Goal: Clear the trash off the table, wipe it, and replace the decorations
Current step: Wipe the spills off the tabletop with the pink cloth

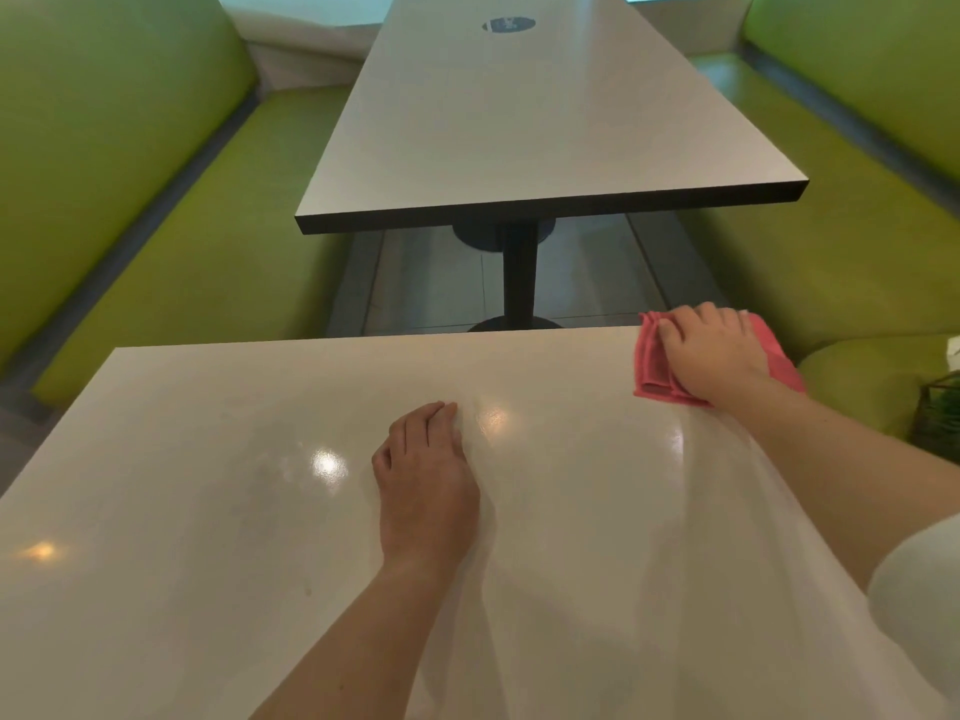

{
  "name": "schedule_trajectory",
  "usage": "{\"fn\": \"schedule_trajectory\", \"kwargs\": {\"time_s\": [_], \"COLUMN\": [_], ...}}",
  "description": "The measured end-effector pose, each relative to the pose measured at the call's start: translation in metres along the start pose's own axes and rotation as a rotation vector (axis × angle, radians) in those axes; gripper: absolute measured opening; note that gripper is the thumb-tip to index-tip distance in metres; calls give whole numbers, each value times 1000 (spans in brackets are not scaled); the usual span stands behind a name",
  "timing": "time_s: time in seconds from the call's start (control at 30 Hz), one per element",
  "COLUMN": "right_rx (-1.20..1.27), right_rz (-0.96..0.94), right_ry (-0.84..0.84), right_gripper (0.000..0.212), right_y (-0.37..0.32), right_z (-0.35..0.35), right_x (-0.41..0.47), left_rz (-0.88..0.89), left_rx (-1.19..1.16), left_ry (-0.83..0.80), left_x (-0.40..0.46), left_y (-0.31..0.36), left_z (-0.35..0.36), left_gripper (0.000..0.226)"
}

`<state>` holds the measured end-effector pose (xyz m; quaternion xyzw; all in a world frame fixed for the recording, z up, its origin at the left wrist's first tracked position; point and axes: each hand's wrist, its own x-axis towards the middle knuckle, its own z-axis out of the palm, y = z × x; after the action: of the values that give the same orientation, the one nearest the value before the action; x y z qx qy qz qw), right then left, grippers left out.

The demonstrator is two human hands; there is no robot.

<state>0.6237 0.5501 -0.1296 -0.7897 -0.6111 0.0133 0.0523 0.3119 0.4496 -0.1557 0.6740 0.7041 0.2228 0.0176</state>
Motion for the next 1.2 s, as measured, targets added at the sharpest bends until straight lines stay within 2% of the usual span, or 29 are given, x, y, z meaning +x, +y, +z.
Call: {"fn": "schedule_trajectory", "kwargs": {"time_s": [0.23,0.37,0.47,0.57,0.77,0.87,1.0,1.2], "right_rx": [239,235,154,102,134,118,64,1], "right_rz": [252,277,296,212,-37,-155,-201,45], "right_ry": [68,194,145,90,-24,-76,-88,-62], "right_gripper": [44,46,52,53,55,55,56,55], "right_y": [28,20,9,-19,-126,-149,-125,-30], "right_z": [4,11,14,11,10,11,11,3], "right_x": [-5,-21,-32,-42,-84,-98,-97,-87], "left_rz": [5,8,12,11,22,19,17,13], "left_rx": [16,5,-1,4,11,16,11,-1], "left_ry": [33,20,18,22,13,-1,-7,0], "left_x": [2,1,1,1,2,2,2,2], "left_y": [-1,0,1,0,0,1,1,0], "left_z": [2,2,2,3,1,0,-1,0], "left_gripper": [38,38,39,39,45,48,46,45]}}
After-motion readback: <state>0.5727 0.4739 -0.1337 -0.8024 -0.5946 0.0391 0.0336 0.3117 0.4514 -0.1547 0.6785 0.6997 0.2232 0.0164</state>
